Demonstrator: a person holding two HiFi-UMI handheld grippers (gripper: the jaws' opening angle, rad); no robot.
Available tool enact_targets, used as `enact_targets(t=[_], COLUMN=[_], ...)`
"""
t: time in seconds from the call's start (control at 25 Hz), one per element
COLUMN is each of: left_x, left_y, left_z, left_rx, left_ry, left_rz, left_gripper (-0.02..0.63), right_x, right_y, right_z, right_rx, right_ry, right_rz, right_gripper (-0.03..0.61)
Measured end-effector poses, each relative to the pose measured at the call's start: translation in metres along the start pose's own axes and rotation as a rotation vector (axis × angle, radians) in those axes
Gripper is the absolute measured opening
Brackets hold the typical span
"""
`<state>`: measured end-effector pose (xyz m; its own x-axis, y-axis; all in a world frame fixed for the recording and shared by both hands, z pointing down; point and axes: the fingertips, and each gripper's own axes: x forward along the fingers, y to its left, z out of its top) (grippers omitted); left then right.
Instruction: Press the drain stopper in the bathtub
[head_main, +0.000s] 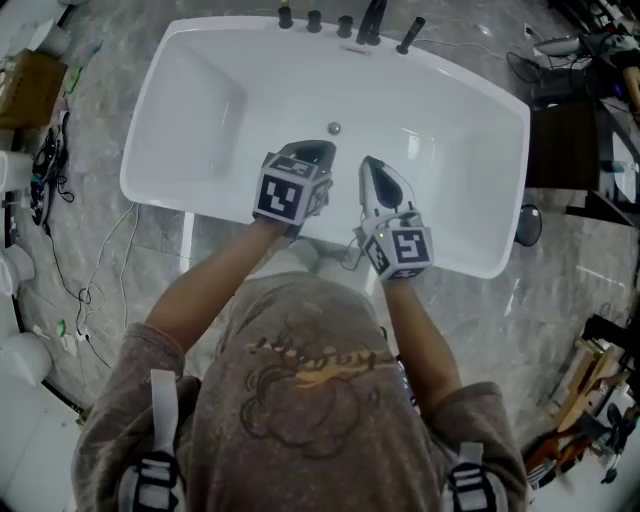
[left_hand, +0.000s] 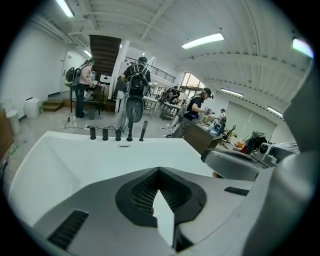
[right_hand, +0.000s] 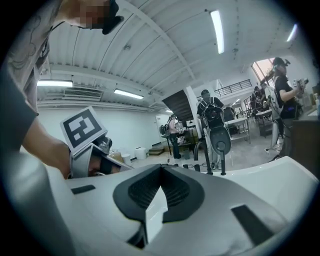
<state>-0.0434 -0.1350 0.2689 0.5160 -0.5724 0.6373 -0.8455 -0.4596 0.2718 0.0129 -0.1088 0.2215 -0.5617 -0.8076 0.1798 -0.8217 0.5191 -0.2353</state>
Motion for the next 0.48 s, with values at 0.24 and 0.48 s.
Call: enact_targets(t=[0.24, 0.48], left_x=[-0.039, -0.070], left_y=[-0.034, -0.064], left_z=[0.012, 0.023], left_rx=[0.047, 0.086], left_ry=[-0.057, -0.138], left_rz=[-0.041, -0.087], left_gripper=[0.000, 0.000], right_x=[-0.032, -0.058], right_y=[0.015, 0.022], right_z=[0.022, 0.044], right_rx=[-0.008, -0.008], right_ry=[-0.013, -0.042], right_rz=[0.023, 0.048], right_gripper=[0.000, 0.000])
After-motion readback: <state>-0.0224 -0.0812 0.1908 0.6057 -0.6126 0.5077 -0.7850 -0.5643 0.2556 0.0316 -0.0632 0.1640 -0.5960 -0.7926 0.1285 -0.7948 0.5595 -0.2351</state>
